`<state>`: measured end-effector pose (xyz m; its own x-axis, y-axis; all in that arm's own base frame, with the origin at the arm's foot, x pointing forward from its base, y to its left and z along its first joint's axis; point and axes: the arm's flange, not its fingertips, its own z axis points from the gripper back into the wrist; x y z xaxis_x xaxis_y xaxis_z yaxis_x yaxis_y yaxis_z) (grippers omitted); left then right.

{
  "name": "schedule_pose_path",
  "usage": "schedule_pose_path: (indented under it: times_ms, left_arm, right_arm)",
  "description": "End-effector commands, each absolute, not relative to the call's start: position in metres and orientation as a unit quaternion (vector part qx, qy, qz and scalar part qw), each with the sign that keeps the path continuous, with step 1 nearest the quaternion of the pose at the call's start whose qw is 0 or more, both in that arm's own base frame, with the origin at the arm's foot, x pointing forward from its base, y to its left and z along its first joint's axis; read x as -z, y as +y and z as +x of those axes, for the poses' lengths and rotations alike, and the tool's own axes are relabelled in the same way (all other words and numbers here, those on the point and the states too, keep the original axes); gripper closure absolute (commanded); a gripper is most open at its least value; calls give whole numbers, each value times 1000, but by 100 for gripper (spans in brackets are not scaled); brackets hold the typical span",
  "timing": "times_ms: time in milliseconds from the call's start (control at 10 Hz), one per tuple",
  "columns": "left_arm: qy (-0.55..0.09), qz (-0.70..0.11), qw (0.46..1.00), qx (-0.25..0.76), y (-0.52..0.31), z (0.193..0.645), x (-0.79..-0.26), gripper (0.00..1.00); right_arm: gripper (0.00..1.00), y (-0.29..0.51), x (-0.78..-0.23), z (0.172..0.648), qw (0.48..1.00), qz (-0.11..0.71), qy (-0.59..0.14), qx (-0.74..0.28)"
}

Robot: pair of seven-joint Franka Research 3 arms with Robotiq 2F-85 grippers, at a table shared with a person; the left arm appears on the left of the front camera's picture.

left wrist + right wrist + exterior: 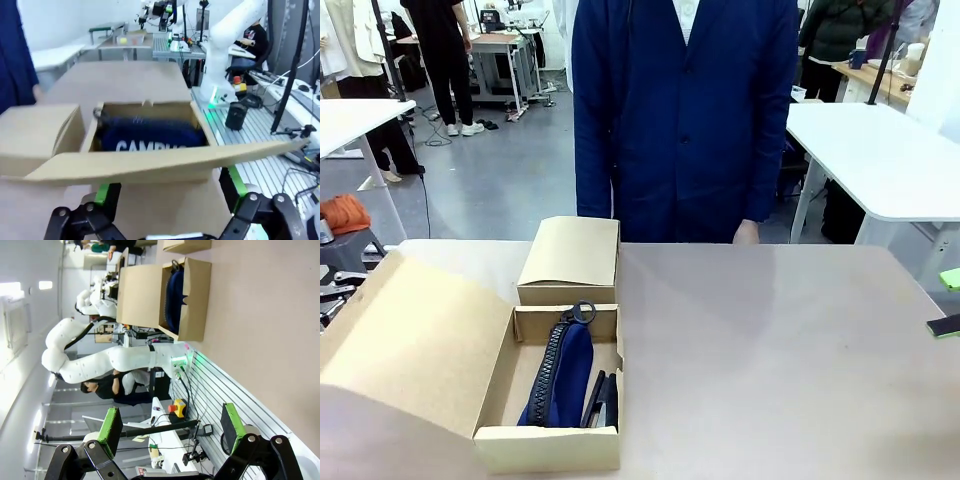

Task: Place items inside the box.
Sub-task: Close the lid of the Mailer Box closest to the robot.

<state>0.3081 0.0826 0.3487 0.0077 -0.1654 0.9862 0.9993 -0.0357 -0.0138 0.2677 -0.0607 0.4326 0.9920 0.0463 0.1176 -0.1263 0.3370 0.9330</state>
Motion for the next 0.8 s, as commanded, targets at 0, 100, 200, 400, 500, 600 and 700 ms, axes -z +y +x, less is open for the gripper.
schedule_pose_path:
  times_ms: [0,100,200,400,500,600,700]
  left_arm:
    - [-468,-450,516,559,31,292,-371,0]
    - [-472,-436,516,567,-1,287,-378,0]
    - [-469,-429,507,582,-32,284,-374,0]
    - [-464,-401,507,605,-86,278,-354,0]
    - [-458,-398,504,615,-109,273,-343,0]
    - [-439,-397,504,630,-128,269,-331,0]
    - [-426,-393,507,638,-145,261,-314,0]
  right_arm:
    - [0,-61,-438,269,814,578,-35,-51]
    - [0,-61,-438,269,814,578,-35,-51]
    - [0,-61,-438,269,814,578,-35,-51]
    - [0,-61,-438,269,814,578,-35,-51]
    - [0,-61,-438,269,814,578,-35,-51]
    - [0,-61,-438,269,814,578,-35,-51]
    - [0,-61,-438,269,814,578,-35,-51]
